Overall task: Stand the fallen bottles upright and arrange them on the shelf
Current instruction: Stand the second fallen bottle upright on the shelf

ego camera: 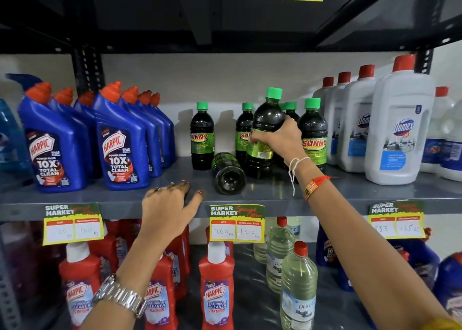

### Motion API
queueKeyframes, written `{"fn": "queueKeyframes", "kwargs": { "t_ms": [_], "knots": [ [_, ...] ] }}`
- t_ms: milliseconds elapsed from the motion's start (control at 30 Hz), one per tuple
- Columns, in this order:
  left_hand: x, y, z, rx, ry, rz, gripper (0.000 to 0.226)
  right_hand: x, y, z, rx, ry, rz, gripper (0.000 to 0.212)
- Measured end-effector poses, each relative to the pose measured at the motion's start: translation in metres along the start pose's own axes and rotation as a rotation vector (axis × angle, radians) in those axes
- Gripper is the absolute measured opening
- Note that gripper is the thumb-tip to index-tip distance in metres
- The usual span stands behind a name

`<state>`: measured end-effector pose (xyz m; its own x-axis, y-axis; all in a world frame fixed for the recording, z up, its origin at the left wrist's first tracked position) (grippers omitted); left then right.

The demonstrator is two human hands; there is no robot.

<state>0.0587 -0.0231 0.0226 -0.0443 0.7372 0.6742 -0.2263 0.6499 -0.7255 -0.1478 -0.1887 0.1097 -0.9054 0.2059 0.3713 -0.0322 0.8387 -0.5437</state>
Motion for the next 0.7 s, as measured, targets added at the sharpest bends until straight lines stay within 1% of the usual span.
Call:
{"fn": "queueKeyframes", "kwargs": {
  "t_ms": [133,200,267,300,367,400,500,567,600,633,700],
  "knots": [
    [-0.001,0.0,0.0,0.008,-0.002,-0.001,0.057,-0.016,0.012,0.006,0.028,0.031,-0.12,0.071],
    [-0.001,0.0,0.0,0.008,0.0,-0.002,0.055,-0.02,0.014,0.005,0.035,0.025,-0.15,0.071],
    [-0.002,0.0,0.0,0.011,-0.001,-0.008,0.053,-0.022,0.016,0.004,0.047,0.054,-0.168,0.081],
    [-0.002,0.0,0.0,0.009,0.002,-0.006,0.053,-0.023,0.017,0.003,0.06,0.1,-0.174,0.092],
    [-0.002,0.0,0.0,0.002,0.007,0.001,0.052,-0.022,0.022,0.002,0.098,0.243,-0.153,0.115],
    [-0.002,0.0,0.0,-0.002,0.009,0.003,0.052,-0.019,0.027,-0.001,0.128,0.316,-0.112,0.119],
    [-0.002,0.0,-0.001,-0.009,0.019,0.01,0.054,-0.007,0.037,-0.01,0.196,0.448,0.044,0.115],
    [-0.003,0.0,-0.002,-0.012,0.02,0.017,0.058,-0.005,0.034,-0.007,0.186,0.416,0.046,0.112],
    [-0.003,0.0,-0.003,-0.013,0.022,0.021,0.06,-0.006,0.03,-0.003,0.16,0.35,0.013,0.108],
    [-0.003,0.0,-0.003,-0.014,0.025,0.024,0.061,-0.008,0.026,0.004,0.117,0.239,-0.039,0.103],
    [-0.003,0.0,-0.003,-0.018,0.034,0.028,0.063,-0.013,0.024,0.017,0.014,-0.071,-0.153,0.089]
  ]
}}
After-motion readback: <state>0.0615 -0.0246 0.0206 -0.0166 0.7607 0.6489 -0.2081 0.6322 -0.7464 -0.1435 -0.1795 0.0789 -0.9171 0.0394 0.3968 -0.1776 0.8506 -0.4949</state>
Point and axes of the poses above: each hand's wrist, its own y-axis away from the middle knuckle, its own x-axis out of the back of the hand, z = x × y, the point moved 10 cm from there along -y, towards the middle knuckle, and after that the axes turned 9 degrees about y, right-handed, at the moved point
